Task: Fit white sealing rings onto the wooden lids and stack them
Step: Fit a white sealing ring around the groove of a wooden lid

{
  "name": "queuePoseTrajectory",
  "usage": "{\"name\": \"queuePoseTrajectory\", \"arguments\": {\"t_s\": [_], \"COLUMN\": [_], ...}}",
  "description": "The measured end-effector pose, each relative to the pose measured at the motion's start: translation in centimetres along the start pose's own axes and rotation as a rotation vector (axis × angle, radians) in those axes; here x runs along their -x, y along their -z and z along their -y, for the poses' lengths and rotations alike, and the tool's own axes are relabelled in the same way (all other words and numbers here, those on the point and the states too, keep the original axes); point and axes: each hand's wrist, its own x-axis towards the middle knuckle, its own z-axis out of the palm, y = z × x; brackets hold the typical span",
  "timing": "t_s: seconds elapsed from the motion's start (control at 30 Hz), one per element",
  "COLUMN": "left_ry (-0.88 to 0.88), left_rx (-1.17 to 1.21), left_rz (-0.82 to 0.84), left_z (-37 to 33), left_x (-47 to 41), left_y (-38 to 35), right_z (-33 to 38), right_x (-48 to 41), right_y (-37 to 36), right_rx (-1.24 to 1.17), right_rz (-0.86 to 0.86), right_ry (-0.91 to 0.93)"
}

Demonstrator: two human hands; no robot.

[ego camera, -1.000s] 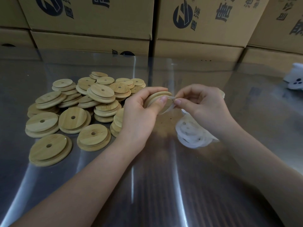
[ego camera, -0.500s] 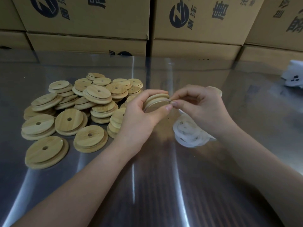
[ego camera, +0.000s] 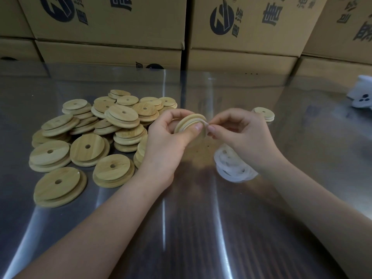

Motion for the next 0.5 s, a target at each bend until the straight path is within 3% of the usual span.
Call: {"name": "queuePoseTrajectory", "arguments": {"t_s": [0.23,0.5], "left_ry": [0.016,0.037], "left_rx": [-0.071,-0.061], "left_rz": [0.034,0.039], "left_z": [-0.16,-0.22], "left_x": [0.03,-0.19], "left_y": [-0.04,0.11], "right_z": [-0.21,-0.18], "right_x": [0.09,-0.36], "right_y": [-0.39,0.46], "right_rx": [0.067,0.029], "right_rz": [-0.054,0.007], "right_ry": [0.022,-0.019]}}
